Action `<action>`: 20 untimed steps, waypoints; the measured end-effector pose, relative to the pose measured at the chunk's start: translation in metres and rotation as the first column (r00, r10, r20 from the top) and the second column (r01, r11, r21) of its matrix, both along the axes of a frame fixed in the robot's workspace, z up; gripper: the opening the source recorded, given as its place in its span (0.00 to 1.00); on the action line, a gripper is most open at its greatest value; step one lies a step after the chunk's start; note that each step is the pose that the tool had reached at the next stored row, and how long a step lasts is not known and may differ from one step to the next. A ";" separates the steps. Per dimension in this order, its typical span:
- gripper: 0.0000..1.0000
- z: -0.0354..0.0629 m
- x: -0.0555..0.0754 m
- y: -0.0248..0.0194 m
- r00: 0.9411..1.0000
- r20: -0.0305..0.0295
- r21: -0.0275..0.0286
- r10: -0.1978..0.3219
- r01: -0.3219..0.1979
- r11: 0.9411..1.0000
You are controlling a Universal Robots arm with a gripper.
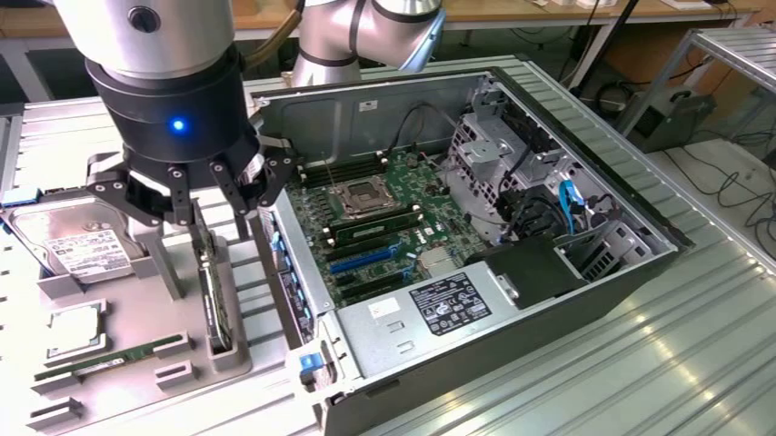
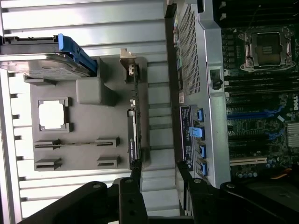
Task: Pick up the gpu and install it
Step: 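Pick up the gpu and move the gpu toward the slot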
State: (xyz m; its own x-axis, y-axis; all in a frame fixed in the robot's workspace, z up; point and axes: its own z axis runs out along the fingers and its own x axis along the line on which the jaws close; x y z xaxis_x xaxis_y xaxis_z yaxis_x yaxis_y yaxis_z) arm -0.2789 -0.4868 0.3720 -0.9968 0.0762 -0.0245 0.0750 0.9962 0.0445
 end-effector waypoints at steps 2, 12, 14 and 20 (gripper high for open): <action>0.42 -0.0006 0.000 0.0000 1.000 0.000 0.000 0.000 0.000 1.000; 0.42 -0.0043 -0.002 0.0000 1.000 0.000 0.000 0.000 0.000 1.000; 0.42 -0.0051 -0.002 0.0000 1.000 0.000 0.000 0.000 0.000 1.000; 0.42 -0.0076 -0.003 0.0000 1.000 0.000 0.000 0.000 0.000 1.000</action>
